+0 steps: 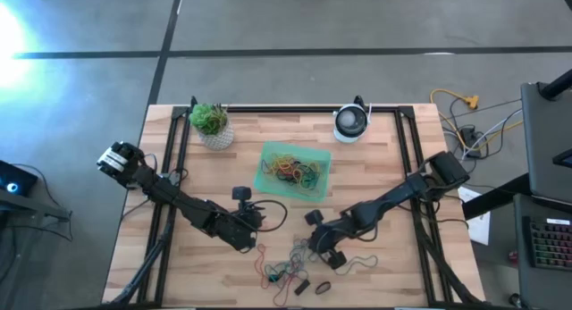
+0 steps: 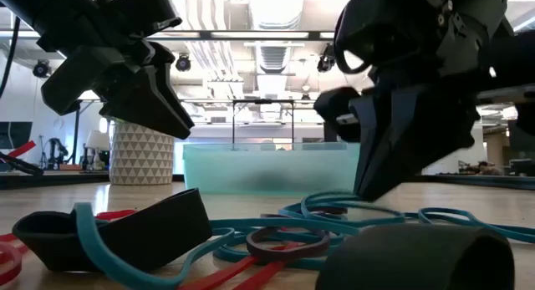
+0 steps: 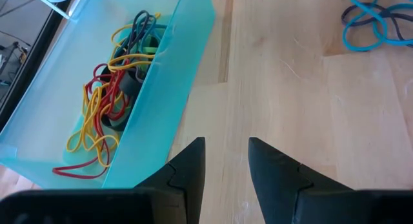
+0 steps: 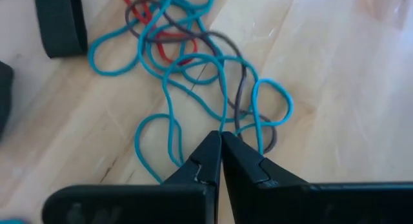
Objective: Pick and place rubber bands into bin
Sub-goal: Put the blue rubber band into the green bin
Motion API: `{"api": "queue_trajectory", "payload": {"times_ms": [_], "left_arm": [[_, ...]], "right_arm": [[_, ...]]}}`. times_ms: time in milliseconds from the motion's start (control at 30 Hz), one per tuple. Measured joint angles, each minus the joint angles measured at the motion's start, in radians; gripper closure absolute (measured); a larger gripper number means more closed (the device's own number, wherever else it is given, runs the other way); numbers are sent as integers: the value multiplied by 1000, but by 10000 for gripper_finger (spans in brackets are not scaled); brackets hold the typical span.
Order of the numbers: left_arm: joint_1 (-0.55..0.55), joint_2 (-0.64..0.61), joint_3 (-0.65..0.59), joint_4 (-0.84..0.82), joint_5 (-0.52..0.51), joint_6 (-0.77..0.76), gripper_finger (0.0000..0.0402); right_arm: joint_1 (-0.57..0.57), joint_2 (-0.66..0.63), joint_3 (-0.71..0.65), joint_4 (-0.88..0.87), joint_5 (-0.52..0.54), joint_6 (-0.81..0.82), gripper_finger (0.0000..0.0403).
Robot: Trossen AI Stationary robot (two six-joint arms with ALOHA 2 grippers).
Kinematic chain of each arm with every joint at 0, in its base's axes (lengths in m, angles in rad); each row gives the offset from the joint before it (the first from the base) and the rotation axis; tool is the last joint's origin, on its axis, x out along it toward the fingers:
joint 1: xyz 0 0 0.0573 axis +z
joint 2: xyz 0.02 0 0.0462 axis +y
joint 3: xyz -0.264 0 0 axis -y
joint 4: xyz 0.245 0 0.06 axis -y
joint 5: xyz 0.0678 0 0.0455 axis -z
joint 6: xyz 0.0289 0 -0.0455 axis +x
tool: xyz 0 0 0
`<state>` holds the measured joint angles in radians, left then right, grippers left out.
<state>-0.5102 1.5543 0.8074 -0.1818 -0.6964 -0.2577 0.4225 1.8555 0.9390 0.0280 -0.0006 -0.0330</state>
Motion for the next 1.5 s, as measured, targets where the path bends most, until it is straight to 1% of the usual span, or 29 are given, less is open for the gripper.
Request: {"api": "queue_trajectory", "payload": {"times_ms": [267,433,767,1000,1300,1367,1500], "left_arm": [[0,0,-8,1,0,0,299],[0,0,-9,0,0,0,299],[0,0,-9,1,0,0,299],[0,0,-10,2,0,0,299],[0,0,-10,2,0,1,299],[0,0,-10,2,0,1,299],[0,0,-10,4,0,1,299]], "right_arm": [[0,-108,2,-40,6,-4,394],[4,-183,2,-81,64,-28,394],[10,-307,2,-104,267,-125,395],[14,-351,2,-103,455,-214,395],[-5,-370,2,-84,734,-372,395],[-25,-372,2,-75,764,-397,394],[-89,-373,2,-72,766,-385,394]]}}
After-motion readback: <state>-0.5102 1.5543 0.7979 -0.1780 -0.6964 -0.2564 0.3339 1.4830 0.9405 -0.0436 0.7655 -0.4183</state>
